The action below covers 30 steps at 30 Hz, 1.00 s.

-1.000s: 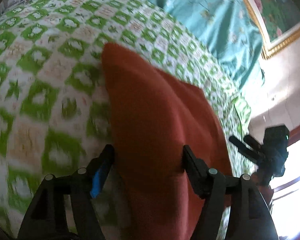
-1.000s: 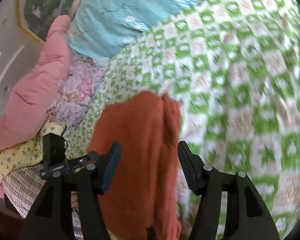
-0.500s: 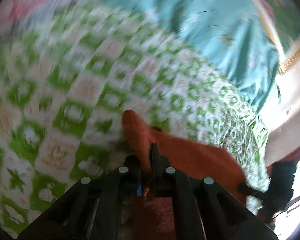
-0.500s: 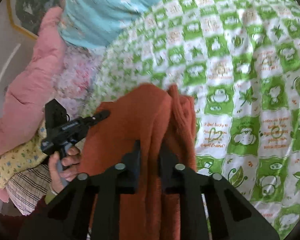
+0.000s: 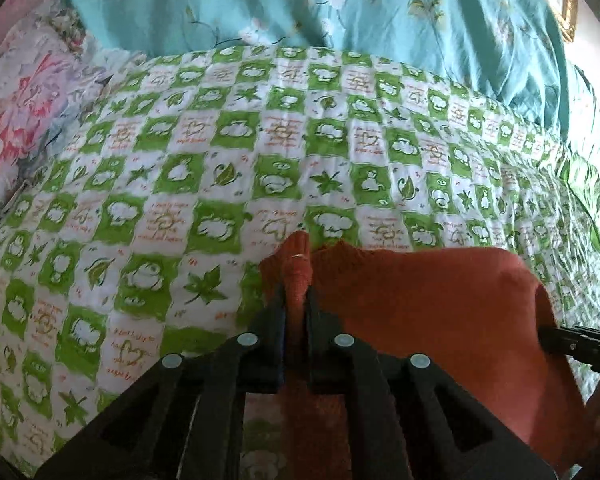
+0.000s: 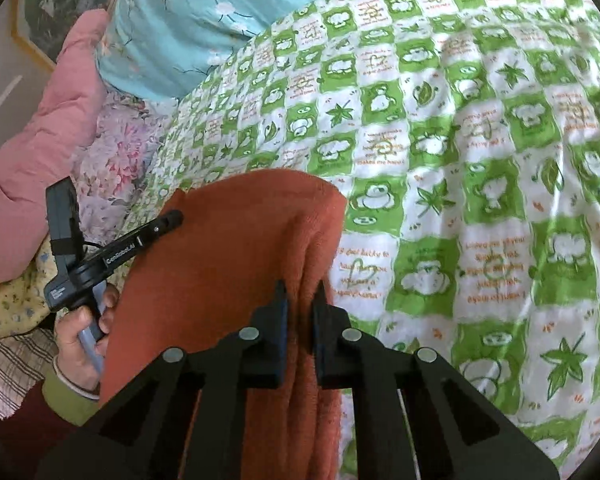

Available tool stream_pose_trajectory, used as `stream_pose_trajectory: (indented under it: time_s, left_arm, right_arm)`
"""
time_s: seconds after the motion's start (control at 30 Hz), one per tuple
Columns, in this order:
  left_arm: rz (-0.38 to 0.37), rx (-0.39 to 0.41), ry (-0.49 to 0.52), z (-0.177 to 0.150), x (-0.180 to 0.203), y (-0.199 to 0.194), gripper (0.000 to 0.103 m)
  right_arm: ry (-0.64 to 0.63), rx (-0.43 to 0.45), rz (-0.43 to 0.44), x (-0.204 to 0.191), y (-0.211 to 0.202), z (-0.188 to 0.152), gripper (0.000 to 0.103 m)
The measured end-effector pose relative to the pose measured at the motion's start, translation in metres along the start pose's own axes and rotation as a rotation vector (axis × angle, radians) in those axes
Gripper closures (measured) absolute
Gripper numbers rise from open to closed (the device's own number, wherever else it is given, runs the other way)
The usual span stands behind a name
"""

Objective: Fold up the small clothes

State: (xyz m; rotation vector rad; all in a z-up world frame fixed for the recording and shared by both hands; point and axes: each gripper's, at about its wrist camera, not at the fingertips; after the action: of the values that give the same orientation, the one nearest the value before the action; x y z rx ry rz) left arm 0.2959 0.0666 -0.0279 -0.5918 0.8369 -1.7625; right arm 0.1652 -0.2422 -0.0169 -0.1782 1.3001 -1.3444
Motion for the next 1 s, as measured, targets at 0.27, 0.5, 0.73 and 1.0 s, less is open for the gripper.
stream_pose_trajectory:
  time_s: [0.27, 0.5, 0.73, 1.0]
  left_arm:
    - [-0.079, 0.052, -0.076, -0.025, -0.009, -0.075, 0.083]
    - [-0.191, 0.06, -0.114, -0.084, 0.025, -0.131, 0.073]
    - [-0.167, 0.018, -0.138, -0.1, 0.041, -0.127, 0.076]
    - [-0.244, 0.067, -0.051, -0.096, 0.063, -0.137, 0.076]
  right_arm:
    - [0.075, 0.032, 0.017, 0.004, -0.022, -0.001, 0.066]
    - [0.07, 0.074, 0.054, -0.001, -0.067, -0.031, 0.066]
    - [0.087, 0.049, 0.037, 0.003, -0.08, -0.074, 0.066]
    - [0.084, 0.014, 0.012, 0.006, -0.077, -0.099, 0.066]
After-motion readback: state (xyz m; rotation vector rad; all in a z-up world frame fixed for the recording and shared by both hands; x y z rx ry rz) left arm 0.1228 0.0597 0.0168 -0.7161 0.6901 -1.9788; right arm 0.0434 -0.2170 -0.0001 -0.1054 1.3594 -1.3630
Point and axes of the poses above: each gripper's, at about its wrist camera, not at the fingertips, and y roughly the way its jaws point, x to its right, z to its top, and after that the axes turned 11 degrees about y, right-handed
